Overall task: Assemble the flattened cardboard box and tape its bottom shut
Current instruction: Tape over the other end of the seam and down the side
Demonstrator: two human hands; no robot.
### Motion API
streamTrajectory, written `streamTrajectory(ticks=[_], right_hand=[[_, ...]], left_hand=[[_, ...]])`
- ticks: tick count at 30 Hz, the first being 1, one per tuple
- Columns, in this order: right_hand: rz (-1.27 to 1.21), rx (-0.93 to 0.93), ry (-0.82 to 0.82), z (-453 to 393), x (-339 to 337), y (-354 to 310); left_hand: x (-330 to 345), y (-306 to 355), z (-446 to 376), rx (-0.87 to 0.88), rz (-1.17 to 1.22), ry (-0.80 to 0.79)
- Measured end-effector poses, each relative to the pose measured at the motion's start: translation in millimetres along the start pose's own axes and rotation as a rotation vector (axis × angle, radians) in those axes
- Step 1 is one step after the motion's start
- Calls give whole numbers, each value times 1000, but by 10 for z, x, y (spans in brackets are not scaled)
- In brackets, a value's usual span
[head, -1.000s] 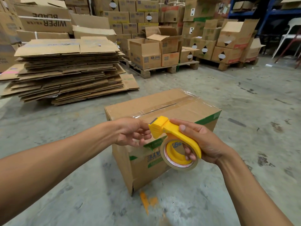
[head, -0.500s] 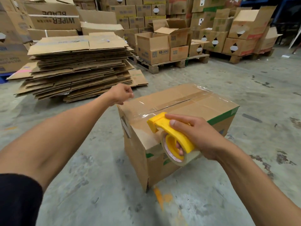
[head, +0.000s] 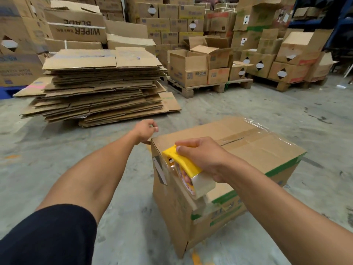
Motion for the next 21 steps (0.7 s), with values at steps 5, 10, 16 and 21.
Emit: streamTrajectory(ticks=[5,10,16,21], right_hand=[[29,41,17,-140,13,-35],[77,70,24,-183,-24,-35],[69,74,32,-196,-71,-4],[61,71,25,-175,-69,-2]], left_hand=[[63,-101,-179,-7,53,-69],[139,-179,-300,-22,63,-134],[170,-252,-347,-125,101,-227],[220,-318,-323,-368,183,-394]])
Point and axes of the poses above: each hand's wrist, its own z-axis away from the middle knuckle, its own x-axis out of the palm, y = z × x, the point moved 3 cm from there along -z, towards the middle knuckle, and after that the axes turned 3 degrees about -x, right-handed, at the moved point
